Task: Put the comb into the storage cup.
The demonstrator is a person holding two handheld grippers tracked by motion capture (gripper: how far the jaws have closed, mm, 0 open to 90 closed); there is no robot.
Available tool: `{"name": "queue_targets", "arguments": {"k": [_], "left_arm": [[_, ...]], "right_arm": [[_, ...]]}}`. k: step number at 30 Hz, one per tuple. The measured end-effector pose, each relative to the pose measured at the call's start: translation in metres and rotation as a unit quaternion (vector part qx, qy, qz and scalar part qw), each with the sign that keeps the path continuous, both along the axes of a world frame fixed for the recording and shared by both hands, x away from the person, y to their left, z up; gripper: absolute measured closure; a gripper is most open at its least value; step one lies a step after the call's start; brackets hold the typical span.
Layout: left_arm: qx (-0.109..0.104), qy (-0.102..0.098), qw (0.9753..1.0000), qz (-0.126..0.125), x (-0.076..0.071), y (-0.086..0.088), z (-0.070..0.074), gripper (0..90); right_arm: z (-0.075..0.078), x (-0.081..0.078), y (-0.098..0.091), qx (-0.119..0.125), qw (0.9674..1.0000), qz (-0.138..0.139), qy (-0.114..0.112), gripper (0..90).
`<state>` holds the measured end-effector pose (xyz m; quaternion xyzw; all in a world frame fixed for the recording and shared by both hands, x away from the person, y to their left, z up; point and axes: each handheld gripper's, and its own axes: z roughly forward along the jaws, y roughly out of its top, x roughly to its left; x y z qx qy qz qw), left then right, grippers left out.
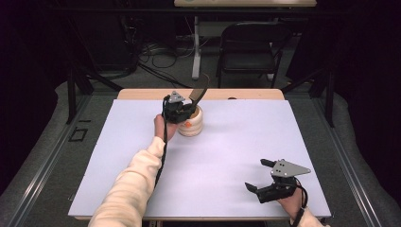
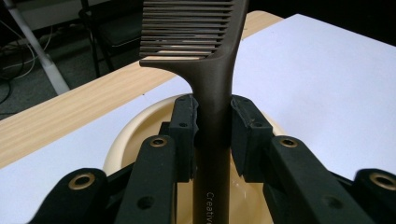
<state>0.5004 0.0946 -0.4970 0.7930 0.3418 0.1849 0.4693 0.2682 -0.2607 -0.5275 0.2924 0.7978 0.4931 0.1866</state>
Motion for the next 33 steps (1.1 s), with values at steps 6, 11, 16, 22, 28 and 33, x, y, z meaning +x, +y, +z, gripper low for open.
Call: {"name": "queue_targets", "arguments": {"k": [6,11,16,22,28,33], "left_arm": [[0.009,0.009,0.9999,-0.002,0.000,0.000,0.000,71.6],[0.012,0.010,0.9999,-0.002,0.000,0.000,0.001,71.2],[0.004,0.008,0.9999,-0.006,-0.002,0.003,0.005,67.2],[0.007,0.009,0.9999,-0.008,-0.005,0.006,0.009,59.6],[0.001,0.014,0.9999,-0.005,-0.008,0.012,0.011,48.3],[-0.001,0.017,0.9998,-0.005,-0.012,0.017,0.018,40.9]], "right_arm": [[0.000,0.000,0.000,0.001,1.0000,0.000,0.000,0.0],[0.000,0.000,0.000,0.001,1.0000,0.000,-0.001,0.0],[0.000,0.000,0.000,0.001,1.0000,-0.001,-0.001,0.0],[0.000,0.000,0.000,0.001,1.0000,-0.001,-0.001,0.0],[0.000,0.000,0.000,0.001,1.0000,0.000,-0.001,0.0],[0.000,0.000,0.000,0.001,1.0000,-0.001,-0.001,0.0]]}}
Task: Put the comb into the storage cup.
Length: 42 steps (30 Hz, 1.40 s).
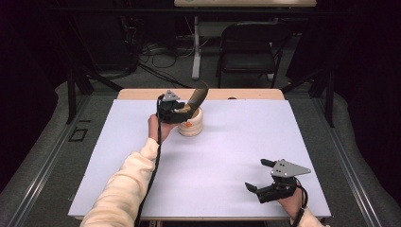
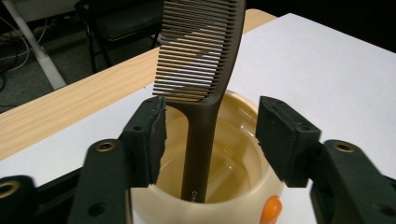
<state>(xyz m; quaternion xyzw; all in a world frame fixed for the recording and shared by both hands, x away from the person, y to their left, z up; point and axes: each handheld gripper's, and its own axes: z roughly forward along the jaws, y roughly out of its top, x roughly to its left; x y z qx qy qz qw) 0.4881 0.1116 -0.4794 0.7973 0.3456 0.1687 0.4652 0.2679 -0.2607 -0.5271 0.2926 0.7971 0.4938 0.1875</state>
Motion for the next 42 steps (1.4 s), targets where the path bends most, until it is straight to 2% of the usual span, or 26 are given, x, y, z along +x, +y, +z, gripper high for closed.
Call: {"name": "queue_targets", "arguments": {"k": [9,16,21,27,42], "left_arm": [[0.020,0.011,0.9997,-0.005,-0.007,0.008,0.009,24.5],[0.036,0.011,0.9993,-0.006,-0.017,0.014,0.018,14.8],[0.054,0.016,0.9984,-0.003,-0.024,0.018,0.020,8.0],[0.062,0.026,0.9977,-0.007,-0.033,0.025,0.021,0.1],[0.077,0.027,0.9966,-0.010,-0.063,0.044,0.016,0.0]], "right_arm": [[0.000,0.000,0.000,0.000,1.0000,0.000,-0.001,0.0],[0.000,0.000,0.001,-0.001,1.0000,-0.001,-0.001,0.0],[0.000,0.000,0.000,-0.001,1.0000,0.000,-0.001,0.0],[0.000,0.000,0.001,0.000,1.0000,0.000,0.000,0.0],[0.000,0.000,0.000,0.000,1.0000,0.000,-0.001,0.0]]}}
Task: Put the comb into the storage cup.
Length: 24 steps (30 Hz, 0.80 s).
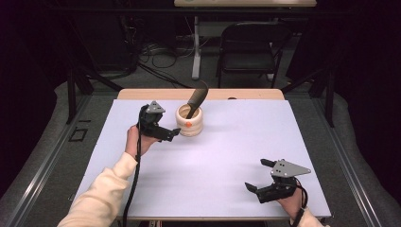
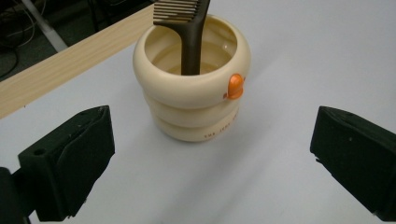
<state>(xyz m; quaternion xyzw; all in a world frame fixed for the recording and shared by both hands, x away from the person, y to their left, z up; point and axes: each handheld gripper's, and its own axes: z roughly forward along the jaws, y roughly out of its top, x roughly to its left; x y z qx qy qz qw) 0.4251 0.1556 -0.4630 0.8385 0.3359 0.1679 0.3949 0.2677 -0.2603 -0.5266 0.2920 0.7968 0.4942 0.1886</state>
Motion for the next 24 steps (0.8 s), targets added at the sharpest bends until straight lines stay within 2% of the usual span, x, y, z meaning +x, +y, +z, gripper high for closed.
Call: {"name": "queue_targets", "arguments": {"k": [11,24], "left_arm": [[0.003,0.003,1.0000,0.003,-0.025,0.013,-0.011,0.0],[-0.007,0.004,1.0000,0.005,-0.054,0.022,-0.021,0.0]], "right_arm": [[0.000,0.000,0.000,0.001,1.0000,0.000,0.000,0.0],[0.000,0.000,0.000,0.001,1.0000,0.000,0.000,0.0]]}}
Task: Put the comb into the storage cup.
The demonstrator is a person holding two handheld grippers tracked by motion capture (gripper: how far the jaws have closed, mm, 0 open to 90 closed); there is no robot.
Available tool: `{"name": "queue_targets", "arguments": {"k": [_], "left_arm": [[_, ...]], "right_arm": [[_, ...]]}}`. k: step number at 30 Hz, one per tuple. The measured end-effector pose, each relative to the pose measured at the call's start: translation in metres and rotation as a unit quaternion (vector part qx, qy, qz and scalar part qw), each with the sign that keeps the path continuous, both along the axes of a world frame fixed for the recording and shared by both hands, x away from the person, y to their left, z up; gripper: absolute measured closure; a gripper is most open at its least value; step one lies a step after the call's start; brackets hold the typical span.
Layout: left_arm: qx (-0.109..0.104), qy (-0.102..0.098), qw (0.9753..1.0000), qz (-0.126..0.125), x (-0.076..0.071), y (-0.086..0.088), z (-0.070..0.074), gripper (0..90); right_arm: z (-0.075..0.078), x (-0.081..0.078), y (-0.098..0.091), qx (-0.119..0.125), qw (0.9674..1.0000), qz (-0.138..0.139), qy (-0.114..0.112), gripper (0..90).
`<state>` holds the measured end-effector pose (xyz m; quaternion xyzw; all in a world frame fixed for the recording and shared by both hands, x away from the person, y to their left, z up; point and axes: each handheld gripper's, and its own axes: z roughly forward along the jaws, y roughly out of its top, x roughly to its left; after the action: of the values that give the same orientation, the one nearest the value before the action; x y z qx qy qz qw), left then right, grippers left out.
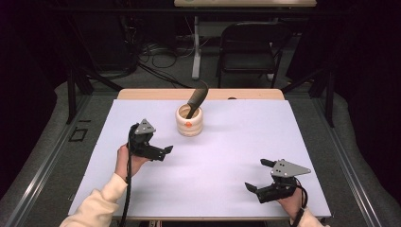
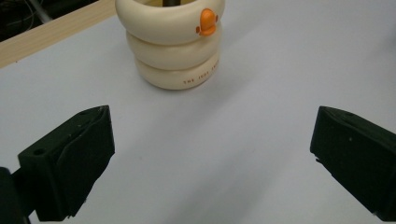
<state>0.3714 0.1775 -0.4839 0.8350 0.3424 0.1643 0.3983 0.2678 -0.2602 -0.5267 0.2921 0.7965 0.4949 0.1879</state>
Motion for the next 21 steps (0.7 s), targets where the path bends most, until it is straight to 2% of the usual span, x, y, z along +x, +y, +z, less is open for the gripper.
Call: {"name": "queue_targets", "arguments": {"k": [14,21], "left_arm": [[-0.003,0.001,1.0000,0.000,-0.026,0.004,-0.011,0.0],[-0.006,-0.012,0.9999,0.007,-0.041,0.009,-0.014,0.0]], "right_arm": [[0.000,0.000,0.000,0.000,1.0000,0.000,0.001,0.0],[0.000,0.000,0.000,0.000,1.0000,0.000,0.001,0.0]]}}
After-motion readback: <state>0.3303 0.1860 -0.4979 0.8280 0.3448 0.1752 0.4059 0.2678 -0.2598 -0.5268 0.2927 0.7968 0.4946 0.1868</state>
